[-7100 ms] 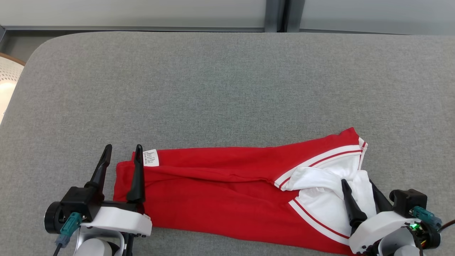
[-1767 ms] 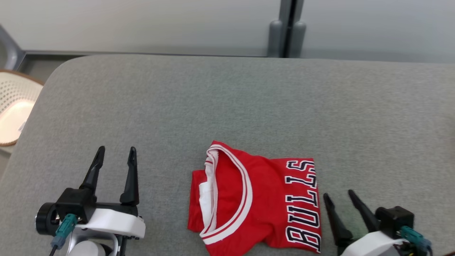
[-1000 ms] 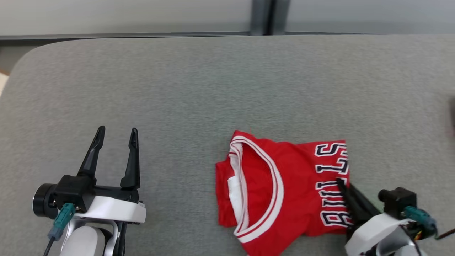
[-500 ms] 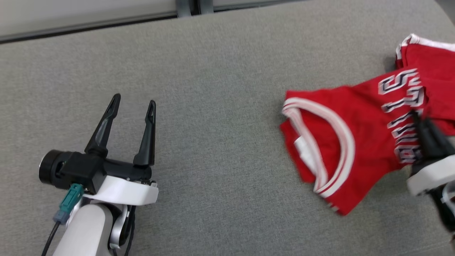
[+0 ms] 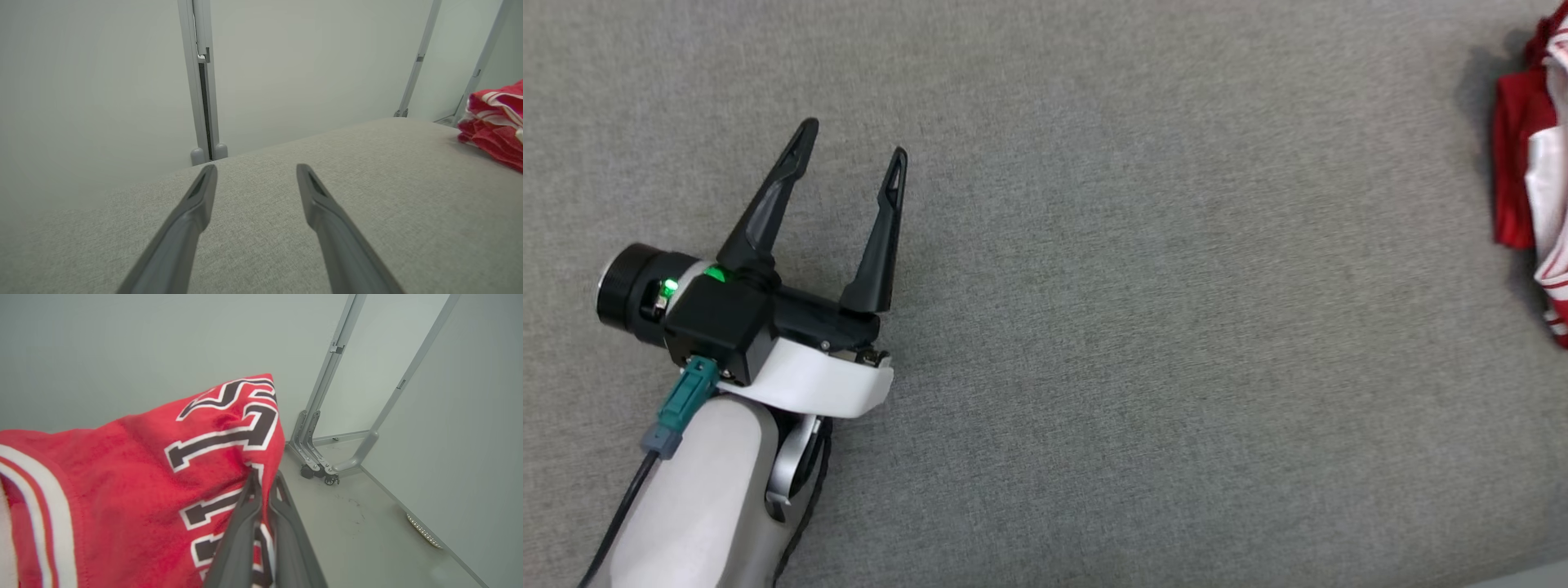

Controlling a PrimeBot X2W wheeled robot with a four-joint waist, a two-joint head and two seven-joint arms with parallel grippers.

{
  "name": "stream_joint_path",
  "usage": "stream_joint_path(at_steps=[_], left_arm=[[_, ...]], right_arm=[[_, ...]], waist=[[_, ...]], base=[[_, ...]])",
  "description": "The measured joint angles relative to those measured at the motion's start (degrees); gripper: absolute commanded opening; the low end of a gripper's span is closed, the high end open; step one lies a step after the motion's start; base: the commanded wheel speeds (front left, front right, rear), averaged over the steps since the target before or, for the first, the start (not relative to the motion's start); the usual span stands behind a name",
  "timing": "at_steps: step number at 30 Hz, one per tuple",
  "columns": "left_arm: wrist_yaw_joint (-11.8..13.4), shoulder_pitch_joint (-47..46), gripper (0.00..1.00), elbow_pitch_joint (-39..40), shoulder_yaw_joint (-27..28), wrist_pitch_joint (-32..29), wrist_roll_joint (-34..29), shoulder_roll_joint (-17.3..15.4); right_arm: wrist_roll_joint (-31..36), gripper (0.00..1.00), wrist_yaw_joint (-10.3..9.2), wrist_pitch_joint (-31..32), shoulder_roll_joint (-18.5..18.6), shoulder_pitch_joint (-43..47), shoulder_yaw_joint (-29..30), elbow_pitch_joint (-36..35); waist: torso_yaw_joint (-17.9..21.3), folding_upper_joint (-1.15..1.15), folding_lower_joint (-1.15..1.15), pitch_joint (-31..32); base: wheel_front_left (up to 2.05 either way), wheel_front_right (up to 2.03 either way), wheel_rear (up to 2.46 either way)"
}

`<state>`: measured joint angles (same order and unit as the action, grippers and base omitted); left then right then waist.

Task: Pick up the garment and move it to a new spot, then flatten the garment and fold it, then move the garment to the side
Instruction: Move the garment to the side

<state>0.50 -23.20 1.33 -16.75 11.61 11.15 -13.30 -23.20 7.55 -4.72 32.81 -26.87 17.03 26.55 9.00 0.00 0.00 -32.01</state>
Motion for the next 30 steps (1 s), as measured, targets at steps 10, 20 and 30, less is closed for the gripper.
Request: stream_joint_path(at_steps=[10, 20, 30], left_arm=[[-0.44, -2.89, 1.00, 1.08, -0.22, -0.75, -1.01, -1.74], [1.08, 0.41, 1.00, -0.97, 0.65, 0.10, 1.19, -0.88], [2.43, 5.31, 1.00, -2.98, 2.88, 1.83, 4.27, -0.02]], right_arm=[[-1.56, 1.00, 0.00, -0.03, -1.30, -7.65, 0.97, 14.64], [0.31, 1.00, 0.00, -9.58, -4.88, -5.24, -3.97, 13.00], [4.45, 1.00, 0.00, -10.24, -13.54, 5.20, -4.04, -5.71]], waist=[[-0.80, 0.00, 0.00, -5.72], [0.03, 0.00, 0.00, -1.85], [-0.67, 0.00, 0.00, 5.53]], base=[[0.00, 0.00, 0.00], [0.00, 0.00, 0.00], [0.00, 0.00, 0.00]])
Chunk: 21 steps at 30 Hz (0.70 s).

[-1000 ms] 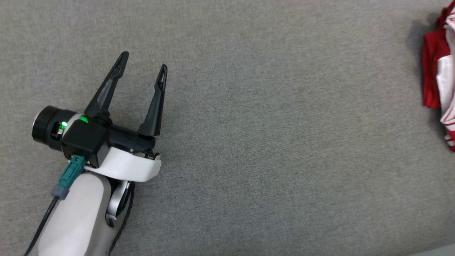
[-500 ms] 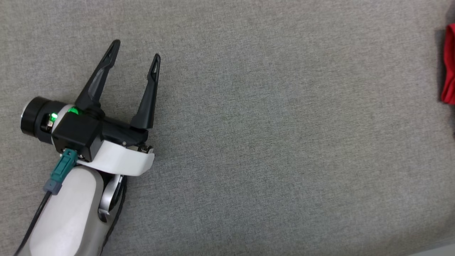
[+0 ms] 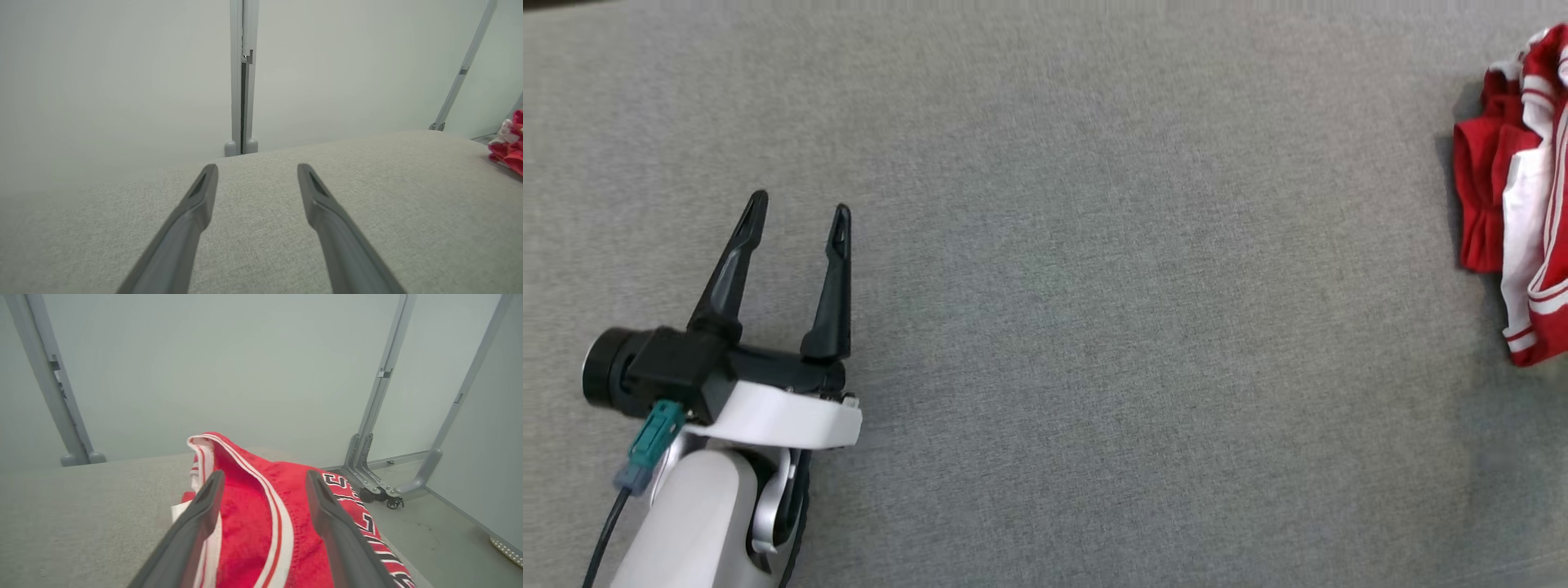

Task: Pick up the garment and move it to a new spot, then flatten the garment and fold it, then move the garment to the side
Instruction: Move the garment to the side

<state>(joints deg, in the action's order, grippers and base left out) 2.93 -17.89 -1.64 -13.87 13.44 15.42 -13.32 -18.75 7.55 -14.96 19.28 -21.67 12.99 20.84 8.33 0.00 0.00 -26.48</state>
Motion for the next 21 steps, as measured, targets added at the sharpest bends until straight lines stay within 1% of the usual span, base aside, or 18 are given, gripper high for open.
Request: stream_joint_path(at_steps=[4, 10, 13, 16, 21], left_arm=[[1.20, 2.59, 1.00, -0.48, 1.34, 0.44, 1.33, 0.36], [2.72, 6.03, 1.00, -1.15, 3.44, 0.96, 2.97, 1.62], [3.60, 8.69, 1.00, -1.49, 4.80, 1.21, 3.90, 1.69], [4.19, 11.42, 1.00, -1.52, 5.93, 1.29, 4.34, 1.34], [4.22, 15.15, 1.00, -1.70, 6.00, 1.31, 4.55, 1.09]], right_arm=[[3.22, 1.00, 0.00, 0.38, -3.96, 5.02, -2.03, -8.15], [6.43, 1.00, -0.02, 4.64, -8.88, 11.16, -6.57, -17.97], [6.98, 1.00, -0.01, 6.92, -10.53, 13.36, -9.43, -20.89], [7.57, 1.00, -0.01, 8.35, -11.13, 14.99, -11.31, -22.75], [8.25, 1.00, -0.01, 10.16, -12.09, 18.20, -12.00, -24.64]], waist=[[-1.21, 0.00, 0.00, 2.91], [-4.23, 0.00, 0.00, 6.40], [-5.53, 0.00, 0.00, 8.39], [-6.63, 0.00, 0.00, 10.29], [-8.18, 0.00, 0.00, 13.80]], base=[[0.00, 0.00, 0.00], [0.00, 0.00, 0.00], [0.00, 0.00, 0.00], [0.00, 0.00, 0.00], [0.00, 0.00, 0.00]])
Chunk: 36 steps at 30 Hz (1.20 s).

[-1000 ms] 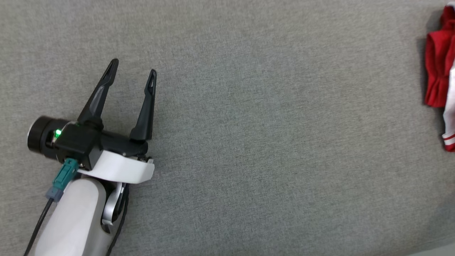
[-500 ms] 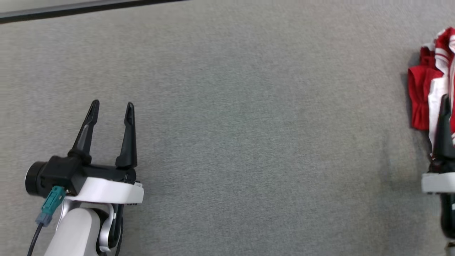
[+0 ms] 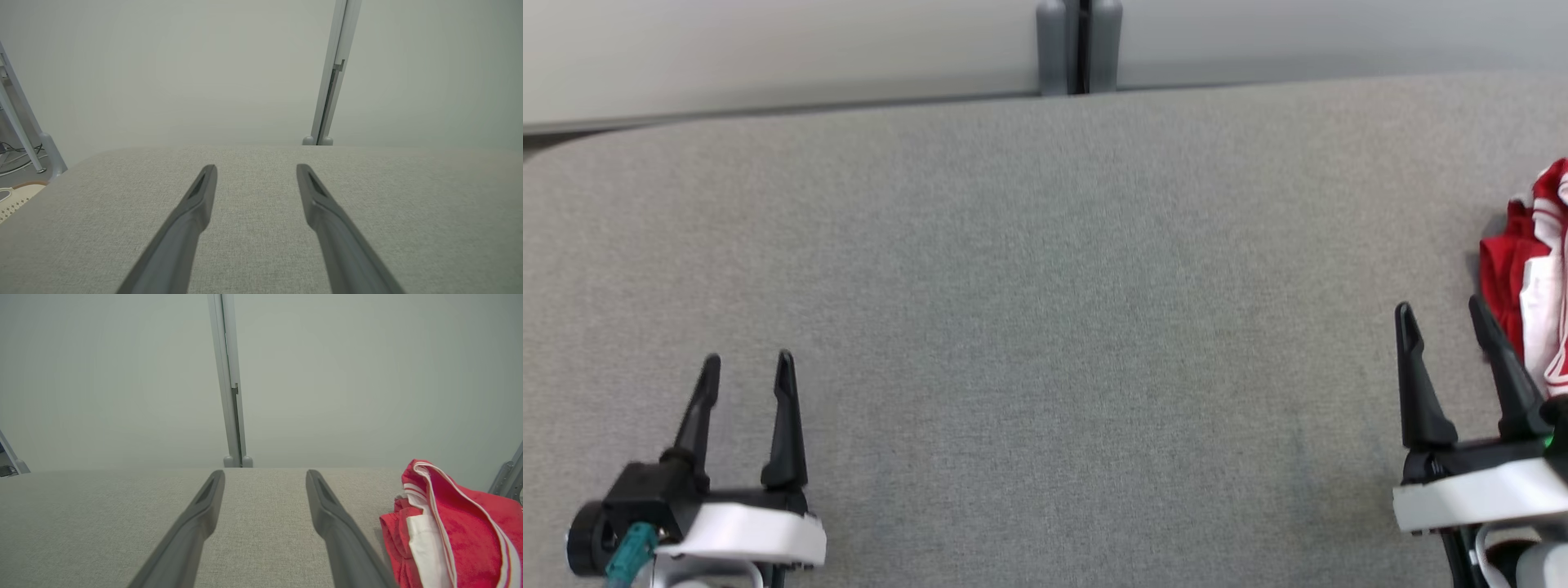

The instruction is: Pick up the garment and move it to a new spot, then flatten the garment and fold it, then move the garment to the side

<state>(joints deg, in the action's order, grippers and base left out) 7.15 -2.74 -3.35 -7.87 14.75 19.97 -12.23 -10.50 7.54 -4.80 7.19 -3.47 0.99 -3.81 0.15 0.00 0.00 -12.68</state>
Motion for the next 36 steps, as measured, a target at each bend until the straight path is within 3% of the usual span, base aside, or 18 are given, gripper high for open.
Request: stream_joint_path(at_steps=[15, 36], left_arm=[[0.59, 10.51, 1.00, 0.30, -2.43, -4.15, 0.32, -1.34], [2.01, 11.81, 1.00, 1.71, -3.13, -5.67, 0.41, -2.03]], right_arm=[[-0.11, 1.00, -0.01, 4.31, -2.04, 12.52, 1.52, -1.88], [-0.22, 1.00, -0.01, 5.95, -1.86, 14.10, 0.15, -2.68]], waist=[[-1.68, 0.00, 0.00, 13.90], [-1.39, 0.00, 0.00, 16.53]], base=[[0.00, 0.00, 0.00], [0.00, 0.00, 0.00]])
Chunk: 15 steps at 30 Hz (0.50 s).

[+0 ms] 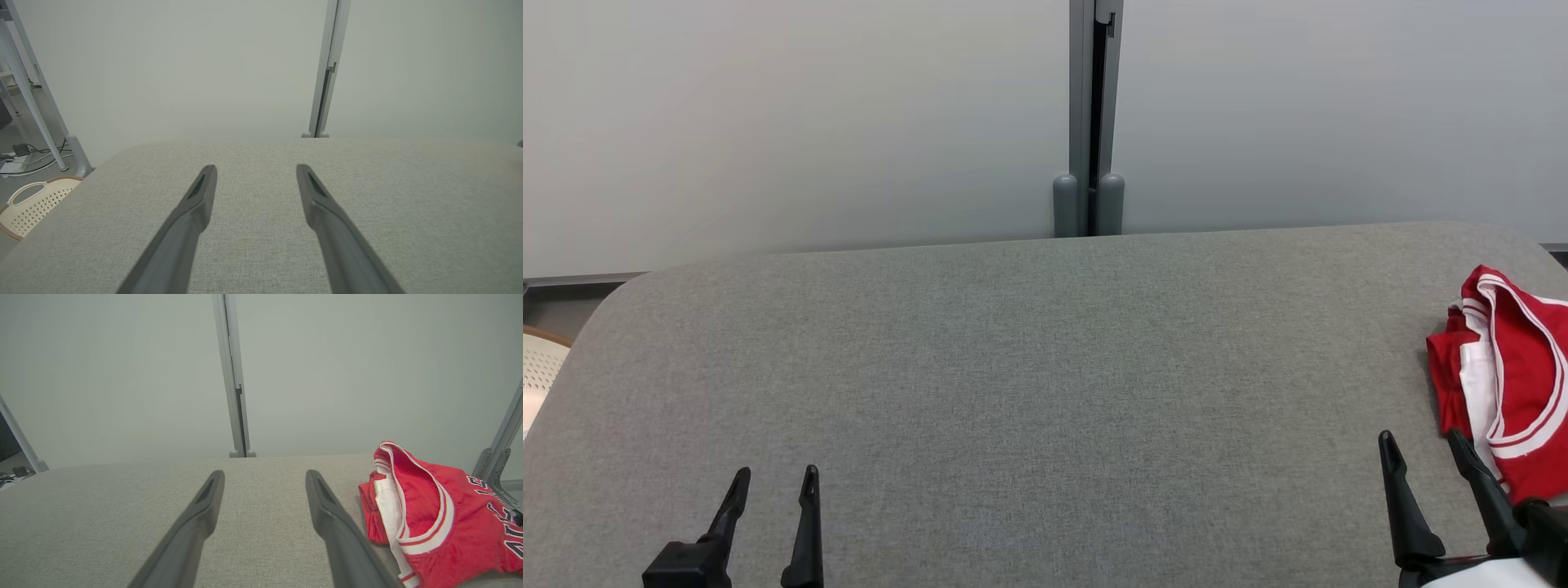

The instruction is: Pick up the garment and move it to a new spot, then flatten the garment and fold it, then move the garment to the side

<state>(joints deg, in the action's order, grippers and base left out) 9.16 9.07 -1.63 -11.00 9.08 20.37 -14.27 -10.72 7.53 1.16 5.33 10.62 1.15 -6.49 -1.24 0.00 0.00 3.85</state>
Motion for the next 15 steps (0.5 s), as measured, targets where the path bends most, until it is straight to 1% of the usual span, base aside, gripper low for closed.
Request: stream_joint_path(at_steps=[11, 12, 15], left_arm=[[0.07, 0.03, 1.00, 0.16, -1.05, -0.57, 0.00, -0.16], [0.05, 0.06, 0.00, 0.07, -1.16, -0.56, -0.01, -0.14], [-0.02, 0.56, 0.00, -1.43, -1.60, -0.57, 0.01, 0.86]], right_arm=[[-0.56, 1.00, 0.00, -0.26, 0.13, 0.68, 0.18, 0.83], [-0.59, 0.00, 0.00, -0.41, 0.09, 0.70, 0.10, 0.97], [-0.59, 0.00, 0.00, -0.37, -0.56, 1.24, -0.07, 2.61]], waist=[[-0.69, 0.00, 0.00, 0.53], [-0.72, 0.00, 0.00, 0.54], [-0.72, 0.00, 0.00, 0.54]], base=[[0.00, 0.00, 0.00], [0.00, 0.00, 0.00], [0.00, 0.00, 0.00]])
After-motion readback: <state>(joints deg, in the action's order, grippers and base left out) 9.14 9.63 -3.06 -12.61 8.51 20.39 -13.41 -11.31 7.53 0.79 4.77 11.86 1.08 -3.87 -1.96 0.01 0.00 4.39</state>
